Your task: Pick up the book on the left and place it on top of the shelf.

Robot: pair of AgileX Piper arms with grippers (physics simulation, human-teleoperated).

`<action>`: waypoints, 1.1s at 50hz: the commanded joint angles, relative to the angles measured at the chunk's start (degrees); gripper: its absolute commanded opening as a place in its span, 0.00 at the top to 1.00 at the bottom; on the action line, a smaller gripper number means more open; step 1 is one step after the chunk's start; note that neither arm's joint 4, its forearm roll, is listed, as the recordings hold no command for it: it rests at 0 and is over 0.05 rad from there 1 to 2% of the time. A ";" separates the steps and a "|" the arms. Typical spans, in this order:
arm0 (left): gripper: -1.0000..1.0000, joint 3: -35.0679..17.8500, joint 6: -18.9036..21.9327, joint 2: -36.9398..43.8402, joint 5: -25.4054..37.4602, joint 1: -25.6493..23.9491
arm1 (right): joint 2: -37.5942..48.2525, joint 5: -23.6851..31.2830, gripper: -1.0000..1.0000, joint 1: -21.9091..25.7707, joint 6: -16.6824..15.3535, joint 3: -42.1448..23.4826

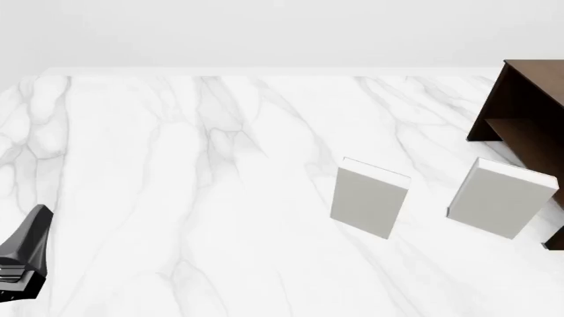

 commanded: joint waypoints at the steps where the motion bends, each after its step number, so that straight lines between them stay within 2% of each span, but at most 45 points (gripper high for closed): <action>1: 0.00 0.00 0.00 0.00 0.00 0.00 | -0.62 1.79 0.00 0.96 1.90 0.19; 7: 0.00 0.00 0.00 0.00 0.00 0.00 | -3.09 2.18 0.00 1.62 2.67 1.71; 30: 0.00 0.00 0.00 0.00 0.00 0.00 | -16.68 2.31 0.00 4.21 9.97 13.08; 44: 0.00 0.00 0.00 0.00 0.00 0.00 | -16.21 0.98 0.00 4.87 11.55 12.71; 46: 0.00 0.00 0.00 0.00 0.00 0.00 | -17.02 0.18 0.00 4.87 13.17 12.24; 48: 0.00 0.00 0.00 0.00 0.00 0.00 | -18.46 1.30 0.00 5.25 17.20 10.70; 55: 0.00 0.00 0.00 0.00 0.00 0.00 | -22.55 -0.55 0.00 6.38 21.16 11.85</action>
